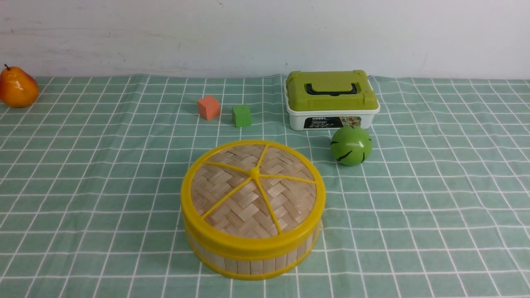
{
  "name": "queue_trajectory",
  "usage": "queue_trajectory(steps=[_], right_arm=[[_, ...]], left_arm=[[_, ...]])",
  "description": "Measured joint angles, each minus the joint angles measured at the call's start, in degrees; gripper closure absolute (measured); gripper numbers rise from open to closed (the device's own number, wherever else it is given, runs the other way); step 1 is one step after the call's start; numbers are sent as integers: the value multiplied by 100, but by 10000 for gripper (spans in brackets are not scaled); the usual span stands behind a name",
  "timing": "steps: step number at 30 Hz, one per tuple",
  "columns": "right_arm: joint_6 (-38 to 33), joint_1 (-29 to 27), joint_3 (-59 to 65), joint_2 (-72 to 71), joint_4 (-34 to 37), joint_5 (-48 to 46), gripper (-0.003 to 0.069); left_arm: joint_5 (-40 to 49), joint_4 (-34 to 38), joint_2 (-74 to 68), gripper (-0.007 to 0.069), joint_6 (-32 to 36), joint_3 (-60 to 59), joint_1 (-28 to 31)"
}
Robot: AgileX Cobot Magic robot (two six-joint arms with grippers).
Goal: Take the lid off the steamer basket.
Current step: Use the right arm to lift the lid of the steamer
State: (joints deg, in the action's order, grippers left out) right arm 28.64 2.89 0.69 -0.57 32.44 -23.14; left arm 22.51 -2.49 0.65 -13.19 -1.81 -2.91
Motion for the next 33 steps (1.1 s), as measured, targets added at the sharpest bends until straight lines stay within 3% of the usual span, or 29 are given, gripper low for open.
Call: queue_trajectory(steps=[4, 7, 8, 9, 12, 16, 19, 24, 33], right_arm=[[-1374, 0, -908, 319, -176, -530, 571], [-2807, 0, -2242, 1392, -718, -1449, 668], [-2864, 0, -2329, 1392, -718, -1523, 670], [-3516, 0, -3058, 2210, -1024, -2117, 678], [-4611, 0, -4459, 3472, -1295, -3365, 678], [-5368, 6, -5637, 4724, -1229, -4346, 678], [-5588, 128, -6227, 5542, -1096, -4707, 671], [-5600, 1066, -7518, 7193, -1305, -4824, 659], [-4653, 2496, -9774, 9535, -2137, -4827, 598]], left_arm=[[0, 0, 0, 386, 0, 0, 0], [0, 0, 0, 386, 0, 0, 0], [0, 0, 0, 386, 0, 0, 0], [0, 0, 0, 386, 0, 0, 0], [0, 0, 0, 386, 0, 0, 0], [0, 0, 0, 386, 0, 0, 0], [0, 0, 0, 386, 0, 0, 0], [0, 0, 0, 386, 0, 0, 0], [0, 0, 0, 386, 0, 0, 0]])
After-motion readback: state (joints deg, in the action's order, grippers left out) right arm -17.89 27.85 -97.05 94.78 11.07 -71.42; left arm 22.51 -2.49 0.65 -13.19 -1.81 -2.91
